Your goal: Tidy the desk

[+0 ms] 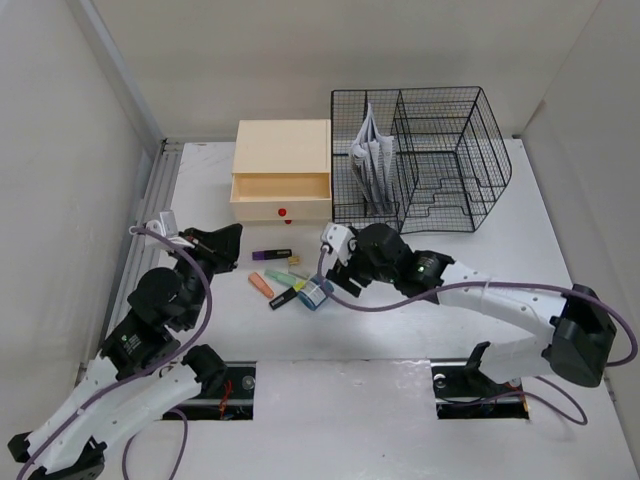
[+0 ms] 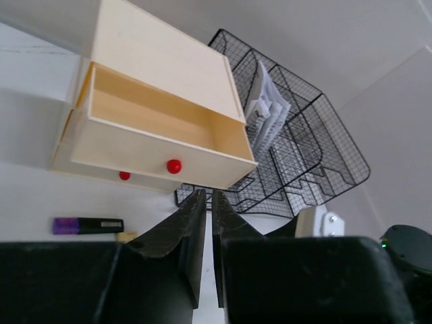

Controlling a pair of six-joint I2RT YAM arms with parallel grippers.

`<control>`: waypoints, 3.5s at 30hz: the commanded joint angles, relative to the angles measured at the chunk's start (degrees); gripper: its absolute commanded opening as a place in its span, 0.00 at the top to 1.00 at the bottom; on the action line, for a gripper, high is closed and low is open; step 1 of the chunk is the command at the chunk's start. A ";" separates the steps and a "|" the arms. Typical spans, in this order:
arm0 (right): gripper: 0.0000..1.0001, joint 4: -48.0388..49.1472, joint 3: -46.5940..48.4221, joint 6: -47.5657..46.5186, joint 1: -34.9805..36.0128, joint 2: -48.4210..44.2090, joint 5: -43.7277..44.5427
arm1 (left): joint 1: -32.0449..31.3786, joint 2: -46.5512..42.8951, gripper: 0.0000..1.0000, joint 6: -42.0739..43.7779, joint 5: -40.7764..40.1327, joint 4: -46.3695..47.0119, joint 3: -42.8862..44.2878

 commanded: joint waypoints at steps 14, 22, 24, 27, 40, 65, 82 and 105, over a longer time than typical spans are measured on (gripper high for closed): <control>0.14 2.85 7.62 34.36 -0.42 10.59 -4.43 | -0.10 -5.87 0.93 2.78 -6.58 -7.36 -1.66; 0.05 5.58 5.06 36.29 0.19 12.34 -5.84 | -0.10 -7.02 0.93 2.78 -7.20 -7.37 -2.89; 0.05 5.58 4.45 35.68 1.50 13.57 -5.32 | -0.10 -7.02 0.93 2.78 -7.72 -7.37 -2.89; 0.05 6.10 4.97 34.63 3.79 14.10 -3.73 | -0.10 -7.55 0.93 2.78 -7.72 -7.37 -3.42; 0.04 6.11 8.49 31.38 8.10 20.52 8.48 | -0.10 -9.21 0.93 3.31 -6.67 -6.84 -3.94; 0.03 9.71 9.02 16.35 8.10 22.10 7.17 | -0.10 -9.74 0.93 3.31 -5.09 -6.31 -3.94; 0.39 9.71 7.44 13.62 5.90 23.94 -3.72 | -0.10 -10.27 0.93 3.31 -4.56 -6.31 -3.94; 0.95 -18.06 33.43 -11.35 -4.03 14.45 -26.14 | -0.10 -9.48 0.93 3.84 -4.03 -5.26 -4.47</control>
